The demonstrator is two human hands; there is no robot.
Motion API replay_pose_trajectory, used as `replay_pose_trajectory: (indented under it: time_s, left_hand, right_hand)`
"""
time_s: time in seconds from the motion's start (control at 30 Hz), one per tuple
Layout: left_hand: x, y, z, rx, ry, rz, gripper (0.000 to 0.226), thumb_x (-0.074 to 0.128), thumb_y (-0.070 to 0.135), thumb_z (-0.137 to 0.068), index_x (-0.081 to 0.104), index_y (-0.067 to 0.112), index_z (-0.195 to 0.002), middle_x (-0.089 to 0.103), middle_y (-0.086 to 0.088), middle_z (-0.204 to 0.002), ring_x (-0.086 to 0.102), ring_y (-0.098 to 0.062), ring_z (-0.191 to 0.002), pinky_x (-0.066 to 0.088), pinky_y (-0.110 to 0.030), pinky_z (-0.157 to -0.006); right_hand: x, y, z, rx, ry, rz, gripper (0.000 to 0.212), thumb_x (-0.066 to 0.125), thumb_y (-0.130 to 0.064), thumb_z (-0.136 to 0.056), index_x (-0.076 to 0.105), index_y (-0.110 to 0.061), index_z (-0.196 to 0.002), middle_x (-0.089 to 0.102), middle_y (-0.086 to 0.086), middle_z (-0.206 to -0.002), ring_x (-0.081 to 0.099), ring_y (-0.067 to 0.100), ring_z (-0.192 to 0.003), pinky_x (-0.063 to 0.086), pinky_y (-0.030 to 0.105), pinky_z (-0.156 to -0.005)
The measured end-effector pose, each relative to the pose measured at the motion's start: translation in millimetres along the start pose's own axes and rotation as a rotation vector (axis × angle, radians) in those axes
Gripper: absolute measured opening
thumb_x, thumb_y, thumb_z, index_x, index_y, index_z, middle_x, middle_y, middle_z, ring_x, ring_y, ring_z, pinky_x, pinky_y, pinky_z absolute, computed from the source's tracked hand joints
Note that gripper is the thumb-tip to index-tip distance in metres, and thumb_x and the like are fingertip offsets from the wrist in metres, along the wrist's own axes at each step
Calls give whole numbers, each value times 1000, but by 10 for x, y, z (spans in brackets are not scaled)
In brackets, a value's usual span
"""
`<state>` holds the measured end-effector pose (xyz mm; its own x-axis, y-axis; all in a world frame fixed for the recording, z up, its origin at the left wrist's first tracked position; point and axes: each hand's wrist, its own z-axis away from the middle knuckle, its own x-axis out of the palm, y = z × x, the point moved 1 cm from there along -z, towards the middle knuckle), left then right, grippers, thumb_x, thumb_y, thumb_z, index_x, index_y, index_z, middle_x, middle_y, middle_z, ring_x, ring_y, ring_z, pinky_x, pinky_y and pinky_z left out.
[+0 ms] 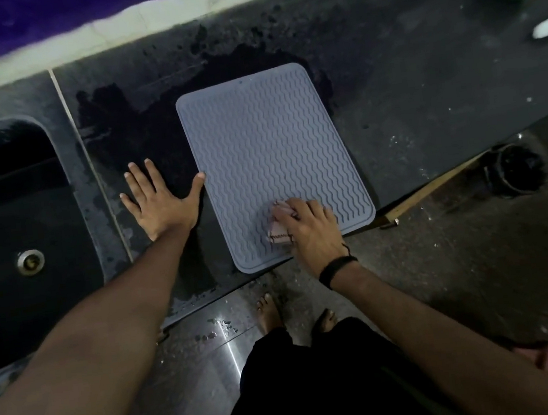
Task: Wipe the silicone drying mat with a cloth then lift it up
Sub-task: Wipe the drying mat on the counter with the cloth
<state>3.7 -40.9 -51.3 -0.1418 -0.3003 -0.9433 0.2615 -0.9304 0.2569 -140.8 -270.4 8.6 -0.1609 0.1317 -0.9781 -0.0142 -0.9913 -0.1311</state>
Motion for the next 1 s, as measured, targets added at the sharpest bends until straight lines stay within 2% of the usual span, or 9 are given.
replay_pose_trajectory:
  time_s: [0.07, 0.2, 0.33, 0.5, 0.63, 0.7, 0.77, 0.87, 1.0]
  left_hand:
    - [-2, -4, 11, 2, 1, 3, 120, 14, 100, -77, -1, 21, -166, -9, -7, -173, -11, -22, -159, -7, -53, -127]
    - [-4, 0, -9, 0, 21, -8, 118, 16, 99, -79, 1, 20, -166, -8, -7, -173, -9, -22, -159, -6, -53, -127]
    - [14, 22, 3, -8, 33, -17, 117, 18, 98, -80, 2, 21, -166, -6, -7, -173, -8, -22, -159, -6, -53, -127]
    - [-36, 70, 65, -54, 0, -64, 113, 19, 96, -81, 1, 23, -166, -6, -6, -173, -8, -22, -159, -12, -55, -124]
    - [-40, 7, 236, -84, -3, -66, 106, 24, 88, -89, 5, 18, -166, -4, -9, -173, -5, -24, -159, -8, -55, -126]
    - [-32, -35, 394, -77, 17, -52, 101, 29, 81, -94, 7, 14, -166, -1, -11, -172, -2, -25, -159, -6, -55, -126]
    - [-21, -48, 577, -68, 39, -47, 97, 32, 76, -97, 8, 11, -165, 0, -13, -172, 0, -26, -159, -5, -55, -126]
    - [-23, -39, 826, -76, 51, -20, 98, 34, 75, -97, 7, 11, -165, 2, -12, -172, 0, -25, -160, -4, -55, -127]
    - [15, -36, 1068, -84, 6, -27, 112, 38, 87, -87, 4, 14, -166, -1, -9, -173, -2, -24, -159, -10, -50, -125]
  right_hand:
    - [-28, -97, -169, 2, -11, -31, 70, 71, -14, -66, 53, -26, -133, 51, 7, -134, 49, 31, -110, 41, 42, -86]
    - [91, -176, -222, -70, -83, 1, 73, 66, -19, -73, 42, -25, -142, 43, 10, -141, 45, 33, -117, 39, 45, -92]
    - [215, 22, 116, -162, -81, 9, 81, 72, -19, -67, 42, -23, -142, 44, 9, -142, 48, 32, -115, 42, 45, -89]
    - [165, 175, 418, -258, -146, -3, 71, 63, -17, -74, 42, -21, -141, 42, 9, -142, 45, 33, -119, 40, 47, -93]
    - [16, 203, 313, -205, -43, -81, 67, 66, -13, -68, 50, -24, -132, 49, 5, -131, 49, 29, -108, 41, 40, -85]
    - [-69, 165, 128, -168, 22, -115, 71, 70, -12, -66, 49, -23, -133, 48, 6, -132, 48, 28, -111, 41, 41, -87]
    - [-134, 83, -42, -195, 0, -101, 68, 67, -11, -70, 48, -20, -135, 45, 7, -137, 45, 29, -117, 39, 43, -92]
    - [-63, -22, -92, -268, -113, -21, 61, 56, -10, -82, 42, -16, -141, 36, 10, -146, 36, 32, -129, 33, 45, -99]
    - [101, 50, 165, -296, -146, 43, 74, 55, -12, -85, 24, -16, -151, 23, 11, -155, 29, 34, -135, 30, 48, -107]
